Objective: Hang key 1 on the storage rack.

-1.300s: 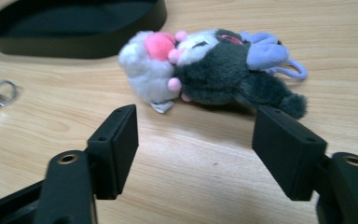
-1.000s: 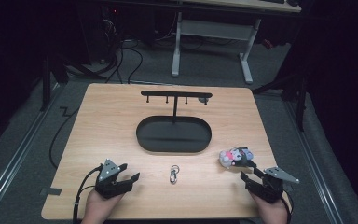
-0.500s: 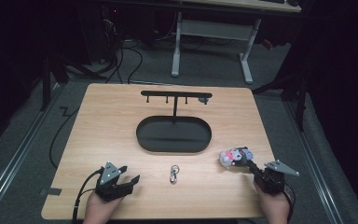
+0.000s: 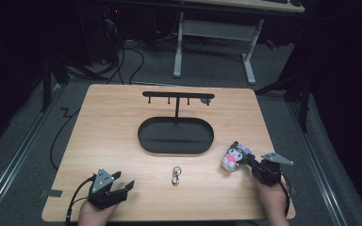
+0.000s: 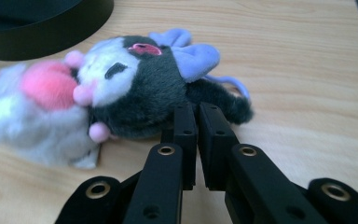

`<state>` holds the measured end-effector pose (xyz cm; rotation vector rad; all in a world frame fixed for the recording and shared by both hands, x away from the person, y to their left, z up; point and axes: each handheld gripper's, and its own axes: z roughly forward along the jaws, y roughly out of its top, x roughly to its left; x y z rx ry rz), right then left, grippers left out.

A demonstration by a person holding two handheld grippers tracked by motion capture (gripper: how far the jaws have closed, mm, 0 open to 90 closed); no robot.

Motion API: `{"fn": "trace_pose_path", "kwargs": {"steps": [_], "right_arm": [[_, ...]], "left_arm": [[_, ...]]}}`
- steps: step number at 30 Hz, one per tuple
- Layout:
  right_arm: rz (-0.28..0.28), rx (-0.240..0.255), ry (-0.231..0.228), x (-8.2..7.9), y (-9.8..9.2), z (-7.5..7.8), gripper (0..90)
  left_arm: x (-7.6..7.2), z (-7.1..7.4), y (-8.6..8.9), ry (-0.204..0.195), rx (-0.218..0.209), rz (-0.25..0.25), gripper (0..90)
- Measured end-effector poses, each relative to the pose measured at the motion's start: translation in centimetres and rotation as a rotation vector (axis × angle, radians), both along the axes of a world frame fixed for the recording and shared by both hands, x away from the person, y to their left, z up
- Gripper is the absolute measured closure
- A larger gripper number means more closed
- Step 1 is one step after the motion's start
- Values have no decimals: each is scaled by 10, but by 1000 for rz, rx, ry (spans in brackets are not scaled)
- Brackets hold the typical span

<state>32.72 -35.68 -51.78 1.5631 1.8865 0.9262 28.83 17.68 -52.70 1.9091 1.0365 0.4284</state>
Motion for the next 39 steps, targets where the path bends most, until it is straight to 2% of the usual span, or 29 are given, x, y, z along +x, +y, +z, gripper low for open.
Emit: {"fn": "trace_pose_path", "kwargs": {"steps": [2, 6, 7, 9, 12, 15, 16, 17, 20, 23, 25, 26, 27, 29, 31, 32, 34, 37, 39], "right_arm": [[20, -22, -10, 11, 5, 0, 870], [43, -13, -15, 19, 8, -2, 877], [58, -3, -3, 23, 10, -6, 881], [84, 24, 7, 25, 13, -7, 886], [113, 8, 8, 25, 21, -7, 885], [114, -17, -15, 22, 25, -1, 884], [99, -16, -39, 16, 24, 5, 884], [99, -16, -39, 16, 24, 5, 884], [89, 1, -81, 6, 24, 15, 880], [113, 15, -124, -5, 33, 25, 878], [159, 12, -152, -12, 48, 32, 873], [159, 12, -152, -12, 48, 32, 873], [208, 14, -151, -13, 64, 33, 869], [224, 11, -139, -12, 70, 32, 867], [271, -7, -112, -9, 85, 26, 867], [302, -15, -82, -6, 94, 21, 868], [310, -17, -72, -6, 96, 19, 868], [323, -26, -33, -7, 100, 12, 868], [328, -32, -29, -6, 99, 11, 868]], "left_arm": [[-4, 0, 4, 2, 0, 11, 363], [-7, 0, 7, 6, -3, 21, 363], [-9, -1, 7, 9, -3, 22, 363], [-9, -1, 7, 10, -2, 22, 362], [-10, -2, 6, 12, 1, 19, 363], [-9, -1, 3, 9, -3, 9, 362], [-7, 0, 1, 6, -4, 3, 362], [-7, 0, 1, 6, -4, 3, 362], [-4, 0, -3, 4, -1, -12, 362], [-2, -1, -6, 7, 6, -22, 362], [-2, -1, -7, 5, 14, -28, 361], [-2, -1, -7, 5, 14, -28, 361], [-2, -1, -7, 4, 14, -28, 360], [-3, 0, -5, -1, 15, -23, 361], [-4, 0, -4, 1, 9, -20, 361], [-4, 0, -2, 1, 5, -15, 361], [-5, 1, 0, 0, 4, -10, 361], [-6, 1, 2, -1, 0, -8, 361], [-6, 1, 2, -1, -3, -6, 361]]}}
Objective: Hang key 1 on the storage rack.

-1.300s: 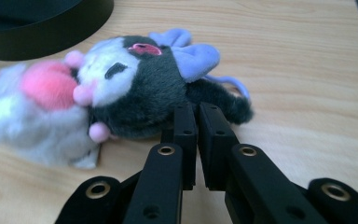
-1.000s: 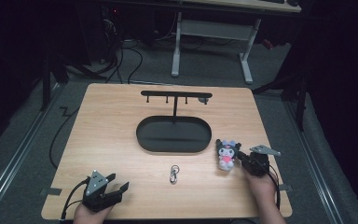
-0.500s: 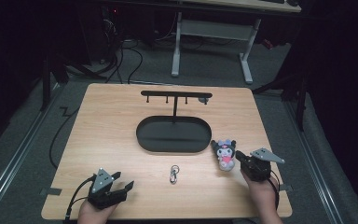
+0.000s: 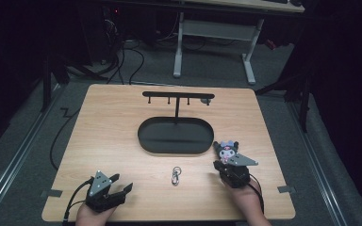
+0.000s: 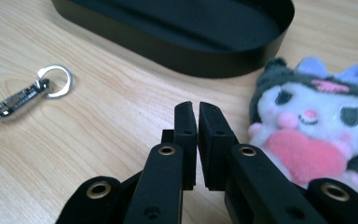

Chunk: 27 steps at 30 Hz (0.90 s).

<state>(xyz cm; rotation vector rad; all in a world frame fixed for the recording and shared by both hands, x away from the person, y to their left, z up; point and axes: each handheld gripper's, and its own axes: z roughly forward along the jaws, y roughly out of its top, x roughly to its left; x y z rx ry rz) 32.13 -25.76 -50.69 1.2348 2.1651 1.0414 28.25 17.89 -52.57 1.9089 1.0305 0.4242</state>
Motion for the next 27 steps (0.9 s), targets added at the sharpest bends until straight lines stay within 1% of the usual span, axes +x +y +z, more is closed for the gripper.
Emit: {"fn": "trace_pose_path", "kwargs": {"steps": [4, 8, 13, 15, 16, 17, 22, 24, 26, 27], "right_arm": [[-16, 0, 15, 0, -3, -3, 868], [-36, 0, 14, -2, -10, -4, 868], [-85, 12, 11, -6, -25, -3, 865], [-109, 18, 5, -8, -35, -3, 864], [-109, 18, 5, -8, -35, -3, 864], [-129, 22, 3, -11, -40, -2, 864], [-132, 33, -11, -17, -46, -1, 857], [-126, 32, -7, -22, -47, -2, 849], [-116, 38, 2, -25, -47, -3, 833], [-109, 40, 1, -27, -47, -4, 825]], "left_arm": [[0, 0, -1, 0, 4, -4, 361], [0, 1, -4, -4, -1, -9, 361], [4, 3, -9, -6, -3, -27, 361], [6, 2, -13, -6, -4, -37, 361], [6, 2, -13, -6, -4, -37, 361], [8, 2, -15, -5, -3, -49, 360], [12, 4, -22, -7, -19, -73, 359], [15, 5, -25, -9, -20, -87, 360], [18, 6, -29, -10, -32, -95, 359], [18, 6, -30, -9, -31, -100, 359]]}}
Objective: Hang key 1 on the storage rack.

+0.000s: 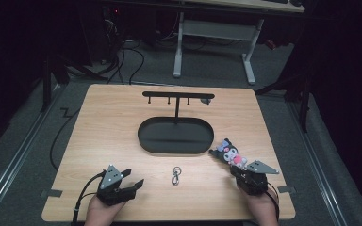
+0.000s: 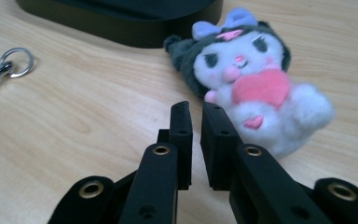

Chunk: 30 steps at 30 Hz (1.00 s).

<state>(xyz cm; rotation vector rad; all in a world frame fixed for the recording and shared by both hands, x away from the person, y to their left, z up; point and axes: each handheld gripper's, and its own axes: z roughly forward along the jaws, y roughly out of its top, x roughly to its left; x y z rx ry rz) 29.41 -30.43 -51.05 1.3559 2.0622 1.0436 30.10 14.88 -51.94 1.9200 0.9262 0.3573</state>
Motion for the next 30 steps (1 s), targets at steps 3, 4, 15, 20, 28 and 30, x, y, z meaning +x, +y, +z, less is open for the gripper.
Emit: {"fn": "trace_pose_path", "kwargs": {"steps": [3, 4, 15, 20, 28, 30], "right_arm": [[12, 3, 4, -5, 0, 0, 803], [23, 11, 8, -9, -1, 0, 783], [69, 10, 17, -11, 8, -3, 643], [100, -32, 35, -3, 25, -1, 516], [116, -79, 133, 11, 43, -5, 405], [117, -115, 177, 17, 47, -5, 377]], "left_arm": [[4, 0, -4, 1, 3, -7, 356], [5, 1, -4, 0, 0, -5, 356], [4, 7, 27, -16, 74, 9, 345], [3, 0, 44, -5, 6, 27, 345], [2, -3, 48, -3, 13, 9, 324], [2, -3, 48, -7, 19, 13, 308]]}}
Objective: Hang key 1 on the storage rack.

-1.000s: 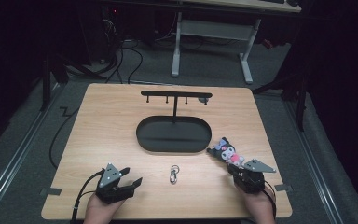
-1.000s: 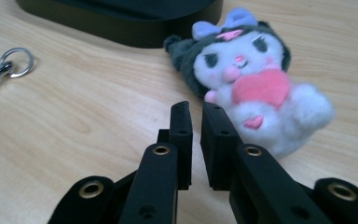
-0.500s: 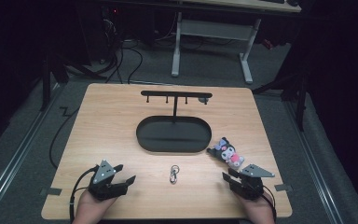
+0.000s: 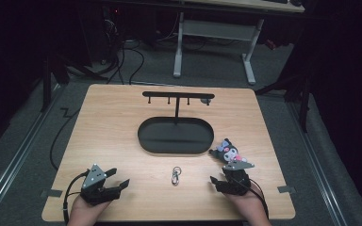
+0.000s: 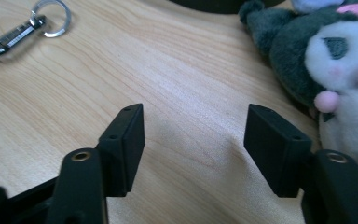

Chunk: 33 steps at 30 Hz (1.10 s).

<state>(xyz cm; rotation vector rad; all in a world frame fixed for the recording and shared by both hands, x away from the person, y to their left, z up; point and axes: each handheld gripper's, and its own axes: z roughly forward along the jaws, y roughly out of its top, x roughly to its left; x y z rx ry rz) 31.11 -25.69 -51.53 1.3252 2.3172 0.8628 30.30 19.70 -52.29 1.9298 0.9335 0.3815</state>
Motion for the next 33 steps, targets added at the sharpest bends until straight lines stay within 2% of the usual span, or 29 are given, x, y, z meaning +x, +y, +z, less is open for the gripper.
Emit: {"fn": "trace_pose_path", "kwargs": {"steps": [2, 3, 9, 11, 12, 14, 15, 16, 18, 20, 21, 22, 23, 24, 27, 28, 30, 31, 33], "right_arm": [[2, -1, 16, 1, 0, 1, 379], [2, 6, 59, 5, 0, 4, 375], [-18, 5, 104, 12, -2, 14, 330], [-24, -14, 114, 13, -1, 19, 312], [-10, -45, 116, 14, 0, 24, 306], [-2, -53, 120, 14, 0, 25, 302], [5, -68, 133, 14, 1, 27, 301], [29, -95, 172, 16, 3, 28, 275], [40, -112, 180, 16, 4, 28, 274], [63, -171, 205, 14, 8, 29, 261], [63, -171, 205, 14, 8, 29, 261], [74, -191, 215, 13, 9, 31, 256], [74, -191, 215, 13, 9, 31, 256], [80, -212, 225, 13, 9, 34, 251], [86, -216, 239, 14, 7, 37, 250], [90, -223, 261, 14, 6, 39, 249], [91, -226, 272, 14, 6, 40, 252], [107, -241, 303, 14, 5, 40, 251], [126, -259, 325, 14, 4, 40, 248]], "left_arm": [[0, -1, 0, -3, 7, 2, 305], [0, -1, 0, -5, 20, 0, 298], [1, -1, 0, -8, 27, 7, 265], [0, 0, 0, -8, 28, 8, 253], [-1, 1, 0, -13, 26, 8, 250], [-1, 1, 0, -18, 27, 8, 249], [-1, 1, 0, -16, 24, 7, 249], [-1, 0, -1, -10, 20, 4, 248], [-1, -1, -2, -8, 24, 1, 248], [-2, -1, -4, -13, 39, -9, 245], [-2, -1, -4, -13, 39, -9, 245], [-4, -2, -6, -23, 64, -19, 245], [-4, -2, -6, -23, 64, -19, 244], [-5, -3, -8, -23, 72, -30, 243], [-6, -3, -7, -24, 77, -33, 242], [-7, -3, -6, -23, 77, -32, 242], [-8, -2, -4, -26, 71, -25, 242], [-8, -1, -4, -26, 71, -24, 241], [-7, -1, -2, -24, 58, -18, 240]]}}
